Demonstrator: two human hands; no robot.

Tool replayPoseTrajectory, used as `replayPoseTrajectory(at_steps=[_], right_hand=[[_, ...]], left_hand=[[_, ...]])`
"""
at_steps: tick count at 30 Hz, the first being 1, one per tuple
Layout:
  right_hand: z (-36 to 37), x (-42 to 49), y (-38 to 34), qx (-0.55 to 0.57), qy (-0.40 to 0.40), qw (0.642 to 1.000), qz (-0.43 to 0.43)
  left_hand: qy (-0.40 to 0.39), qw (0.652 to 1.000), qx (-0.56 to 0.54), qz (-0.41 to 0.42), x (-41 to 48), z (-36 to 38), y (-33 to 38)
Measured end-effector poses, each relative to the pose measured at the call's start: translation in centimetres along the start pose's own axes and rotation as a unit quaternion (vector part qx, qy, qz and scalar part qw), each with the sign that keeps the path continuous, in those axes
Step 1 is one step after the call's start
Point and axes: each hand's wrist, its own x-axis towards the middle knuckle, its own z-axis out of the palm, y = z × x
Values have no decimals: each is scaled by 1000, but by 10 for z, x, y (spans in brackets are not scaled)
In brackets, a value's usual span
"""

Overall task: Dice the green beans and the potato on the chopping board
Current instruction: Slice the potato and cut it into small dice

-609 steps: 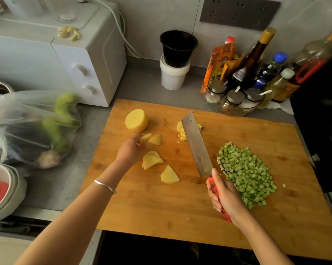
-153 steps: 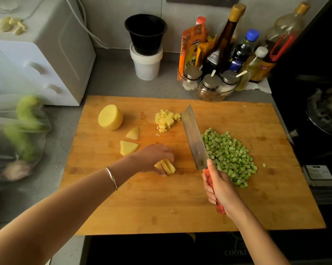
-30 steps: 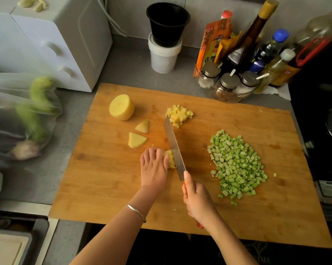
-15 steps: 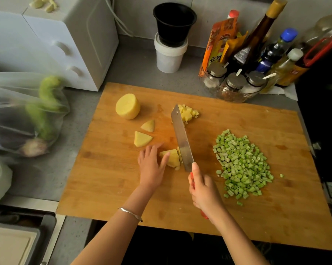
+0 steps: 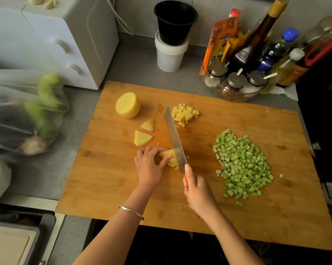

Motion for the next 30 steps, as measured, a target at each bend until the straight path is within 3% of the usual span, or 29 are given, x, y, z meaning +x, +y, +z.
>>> replayPoseTrajectory(at_steps=[10,14,22,30], right_hand=[[12,15,8,-53,20,998,37],[9,28,-3,3,20,999,41],[-1,6,-4,14,5,1000,-19],[6,3,-4,-3,2,1000,-19]], left_hand=[[3,1000,-2,-3,0,1,0],[-3,1000,3,-1,0,1,-1],[9,996,-82,25,-4,-9,-11],[24,996,-80,16,-10,-14,-17]])
